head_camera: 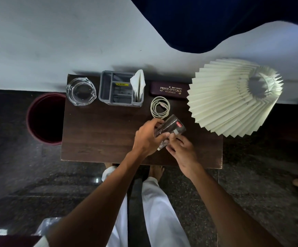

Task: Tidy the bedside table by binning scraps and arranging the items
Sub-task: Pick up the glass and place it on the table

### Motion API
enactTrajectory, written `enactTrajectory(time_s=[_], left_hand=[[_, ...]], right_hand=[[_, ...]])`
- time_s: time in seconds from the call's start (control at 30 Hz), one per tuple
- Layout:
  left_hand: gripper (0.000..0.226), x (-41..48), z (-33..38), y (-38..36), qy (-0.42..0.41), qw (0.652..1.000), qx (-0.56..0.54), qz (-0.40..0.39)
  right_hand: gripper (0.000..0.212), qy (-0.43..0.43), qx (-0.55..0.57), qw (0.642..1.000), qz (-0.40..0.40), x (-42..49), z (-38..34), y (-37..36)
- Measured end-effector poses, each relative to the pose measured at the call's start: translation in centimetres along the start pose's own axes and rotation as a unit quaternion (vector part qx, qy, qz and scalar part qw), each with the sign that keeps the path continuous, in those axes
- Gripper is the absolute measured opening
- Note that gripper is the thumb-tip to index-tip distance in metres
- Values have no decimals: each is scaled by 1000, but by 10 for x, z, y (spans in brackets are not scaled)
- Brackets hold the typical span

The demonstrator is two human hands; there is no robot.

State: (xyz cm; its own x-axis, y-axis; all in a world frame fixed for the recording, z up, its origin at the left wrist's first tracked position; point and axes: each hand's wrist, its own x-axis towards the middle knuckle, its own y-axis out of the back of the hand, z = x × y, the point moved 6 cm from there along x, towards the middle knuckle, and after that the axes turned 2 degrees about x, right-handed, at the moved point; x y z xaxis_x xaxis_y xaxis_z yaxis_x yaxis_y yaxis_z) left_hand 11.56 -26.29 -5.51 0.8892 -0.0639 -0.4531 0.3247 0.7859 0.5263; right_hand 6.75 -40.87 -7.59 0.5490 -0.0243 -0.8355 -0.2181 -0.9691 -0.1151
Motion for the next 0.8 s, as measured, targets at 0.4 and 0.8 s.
enactTrajectory(time_s=[0.4, 0.8], left_hand=[[58, -61, -18, 26, -24, 971, -236, 11], [24, -111, -34, 124, 72, 914, -382, 114]], right_hand=[[65, 75, -110, 990, -42, -45, -18, -14], [77, 193, -198, 958, -83, -87, -31, -122]])
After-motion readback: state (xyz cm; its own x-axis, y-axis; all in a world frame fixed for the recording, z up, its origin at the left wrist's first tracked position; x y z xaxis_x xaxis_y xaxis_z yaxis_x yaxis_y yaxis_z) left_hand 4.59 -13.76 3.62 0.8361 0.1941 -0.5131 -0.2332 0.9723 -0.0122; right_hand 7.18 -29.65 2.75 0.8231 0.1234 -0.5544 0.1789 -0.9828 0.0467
